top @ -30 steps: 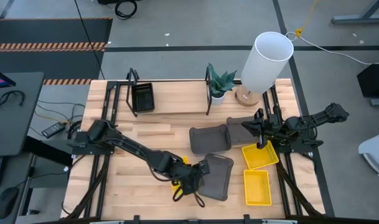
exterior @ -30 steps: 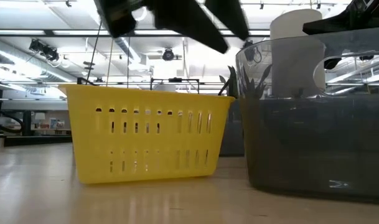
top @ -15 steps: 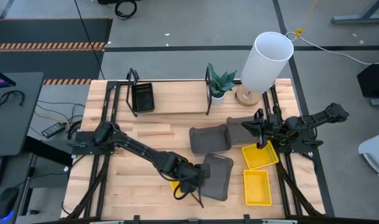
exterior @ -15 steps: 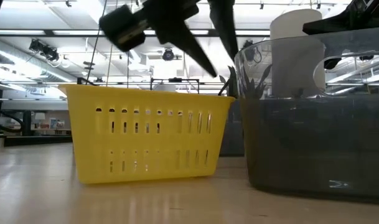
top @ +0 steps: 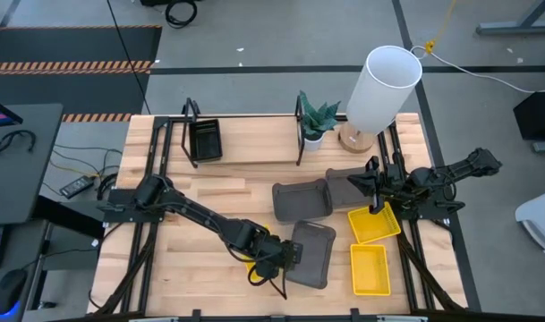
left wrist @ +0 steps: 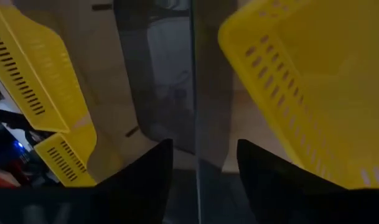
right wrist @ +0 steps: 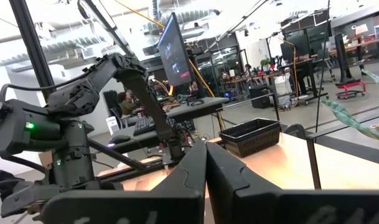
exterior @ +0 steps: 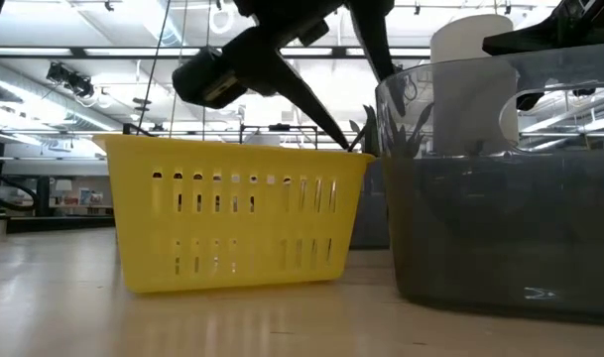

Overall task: Stack baskets on shelf by color
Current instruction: Stack the bottom gray bin on the left gray bin

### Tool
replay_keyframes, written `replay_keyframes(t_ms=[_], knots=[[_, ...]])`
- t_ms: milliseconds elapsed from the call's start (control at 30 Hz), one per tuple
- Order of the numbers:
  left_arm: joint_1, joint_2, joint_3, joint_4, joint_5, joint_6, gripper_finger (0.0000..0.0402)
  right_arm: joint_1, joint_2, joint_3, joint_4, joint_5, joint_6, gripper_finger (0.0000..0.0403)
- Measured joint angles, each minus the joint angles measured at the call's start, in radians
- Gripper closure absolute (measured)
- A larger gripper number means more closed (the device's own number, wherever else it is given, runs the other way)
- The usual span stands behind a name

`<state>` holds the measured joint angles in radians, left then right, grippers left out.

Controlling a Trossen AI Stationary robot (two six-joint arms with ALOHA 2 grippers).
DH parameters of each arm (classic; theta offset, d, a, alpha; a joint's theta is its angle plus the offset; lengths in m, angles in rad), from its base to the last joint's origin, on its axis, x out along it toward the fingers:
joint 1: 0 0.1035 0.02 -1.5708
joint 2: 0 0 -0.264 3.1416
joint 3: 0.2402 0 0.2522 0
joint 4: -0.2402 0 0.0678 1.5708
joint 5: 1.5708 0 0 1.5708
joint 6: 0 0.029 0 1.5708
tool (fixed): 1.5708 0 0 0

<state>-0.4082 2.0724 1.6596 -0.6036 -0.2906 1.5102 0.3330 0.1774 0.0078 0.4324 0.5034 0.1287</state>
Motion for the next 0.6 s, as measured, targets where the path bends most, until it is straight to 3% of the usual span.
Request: replay_keyframes(t_ms=[200, 600], knots=[[0.025, 0.017, 0.000, 0.006, 0.034, 0.005, 0.0208, 0.000, 0.000, 0.000, 0.000, 0.000, 0.000, 0.0391], [0.056, 0.064, 0.001, 0.054, 0.050, -0.001, 0.0257, 0.000, 0.006, 0.000, 0.008, 0.000, 0.000, 0.0391]])
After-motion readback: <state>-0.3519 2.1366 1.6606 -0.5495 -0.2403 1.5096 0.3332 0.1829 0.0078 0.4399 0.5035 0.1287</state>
